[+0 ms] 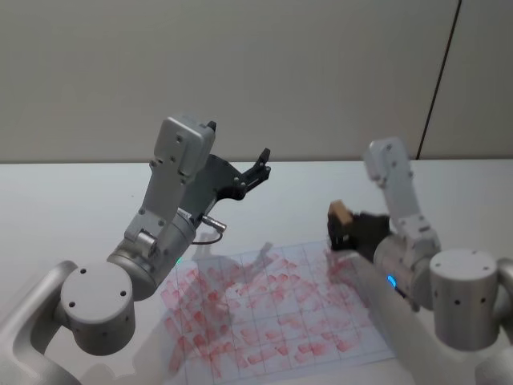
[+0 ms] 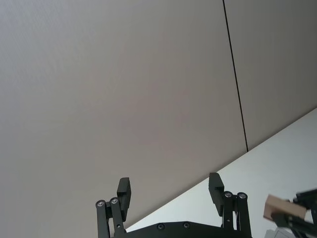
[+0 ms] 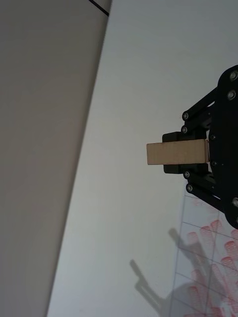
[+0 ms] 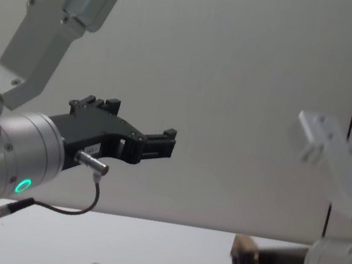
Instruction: Use the one hand to pick up the stamp and affix it onto the A4 paper.
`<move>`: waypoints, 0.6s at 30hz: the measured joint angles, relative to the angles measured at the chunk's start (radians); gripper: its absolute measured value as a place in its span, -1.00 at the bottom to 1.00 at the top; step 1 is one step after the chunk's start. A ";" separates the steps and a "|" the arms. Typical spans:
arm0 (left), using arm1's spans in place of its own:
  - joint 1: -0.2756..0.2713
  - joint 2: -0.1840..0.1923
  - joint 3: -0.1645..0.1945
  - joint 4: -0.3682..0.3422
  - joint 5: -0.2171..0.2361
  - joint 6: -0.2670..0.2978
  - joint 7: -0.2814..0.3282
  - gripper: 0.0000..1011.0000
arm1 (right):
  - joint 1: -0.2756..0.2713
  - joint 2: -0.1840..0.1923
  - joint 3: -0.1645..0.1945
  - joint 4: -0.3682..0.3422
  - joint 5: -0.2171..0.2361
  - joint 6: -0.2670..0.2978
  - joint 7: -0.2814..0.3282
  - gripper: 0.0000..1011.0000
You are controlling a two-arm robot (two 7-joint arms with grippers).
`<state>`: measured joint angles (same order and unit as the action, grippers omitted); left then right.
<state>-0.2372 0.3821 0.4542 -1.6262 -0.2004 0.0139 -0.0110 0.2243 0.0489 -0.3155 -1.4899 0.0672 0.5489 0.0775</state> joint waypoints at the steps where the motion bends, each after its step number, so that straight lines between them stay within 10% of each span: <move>1: 0.000 0.000 0.000 0.000 0.000 0.000 0.000 0.98 | 0.001 0.001 0.005 -0.015 0.006 -0.007 -0.005 -0.56; 18: 0.000 0.000 0.000 0.000 0.000 0.000 0.000 0.98 | -0.019 0.039 0.062 -0.117 0.050 0.001 -0.058 -0.56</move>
<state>-0.2372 0.3821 0.4542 -1.6262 -0.2004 0.0139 -0.0110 0.2051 0.0882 -0.2537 -1.6074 0.1173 0.5498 0.0195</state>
